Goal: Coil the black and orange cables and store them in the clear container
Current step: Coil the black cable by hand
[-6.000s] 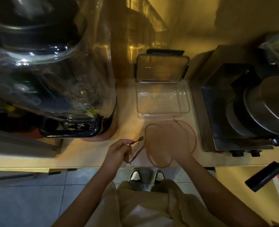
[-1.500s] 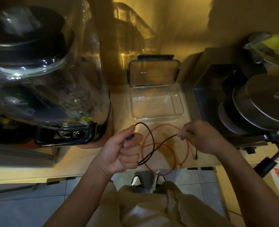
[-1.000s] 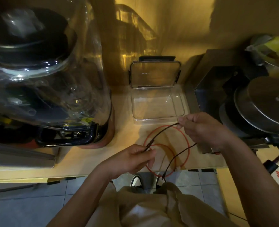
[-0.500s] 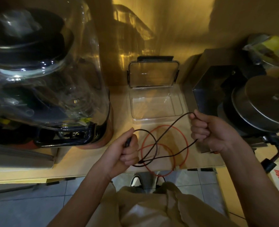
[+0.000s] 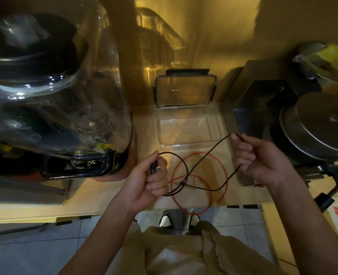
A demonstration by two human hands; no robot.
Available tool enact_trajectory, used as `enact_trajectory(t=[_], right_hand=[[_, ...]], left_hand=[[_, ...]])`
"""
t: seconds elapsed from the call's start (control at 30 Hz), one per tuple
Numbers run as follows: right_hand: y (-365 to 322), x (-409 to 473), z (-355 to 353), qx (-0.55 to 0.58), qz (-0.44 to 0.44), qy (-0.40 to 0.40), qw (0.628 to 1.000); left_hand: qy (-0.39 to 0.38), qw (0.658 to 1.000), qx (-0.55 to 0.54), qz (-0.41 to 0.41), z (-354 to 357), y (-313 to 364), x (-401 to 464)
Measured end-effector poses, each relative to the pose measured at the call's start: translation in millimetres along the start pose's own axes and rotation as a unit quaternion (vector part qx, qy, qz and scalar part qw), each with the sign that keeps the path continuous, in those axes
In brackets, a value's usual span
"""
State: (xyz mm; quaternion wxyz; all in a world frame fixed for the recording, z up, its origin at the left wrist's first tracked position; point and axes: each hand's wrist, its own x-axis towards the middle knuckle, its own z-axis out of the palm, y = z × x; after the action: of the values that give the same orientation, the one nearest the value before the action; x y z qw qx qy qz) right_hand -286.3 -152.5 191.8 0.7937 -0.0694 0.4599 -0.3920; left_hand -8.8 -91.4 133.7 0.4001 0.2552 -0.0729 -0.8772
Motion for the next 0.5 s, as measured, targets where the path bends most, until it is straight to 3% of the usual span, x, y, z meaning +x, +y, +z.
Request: enact_trajectory(t=[0.13,0.37,0.5], right_hand=[[7.3,1.6,6.7,-0.013,-0.05,-0.029,0.998],[36.5,-4.5,31.5,-0.208,-0.138,-0.109,0.962],[57.4,-12.1,43.9,-0.291,-0.154,-0.11,0.938]], left_hand=[[-0.021,0.997,0.076,-0.015,2.2,-3.2,0.9],[-0.01,0.98,0.196,-0.046,10.9,-14.6,9.2],[0.003,0.984,0.174,-0.043,19.3,-22.2,15.2]])
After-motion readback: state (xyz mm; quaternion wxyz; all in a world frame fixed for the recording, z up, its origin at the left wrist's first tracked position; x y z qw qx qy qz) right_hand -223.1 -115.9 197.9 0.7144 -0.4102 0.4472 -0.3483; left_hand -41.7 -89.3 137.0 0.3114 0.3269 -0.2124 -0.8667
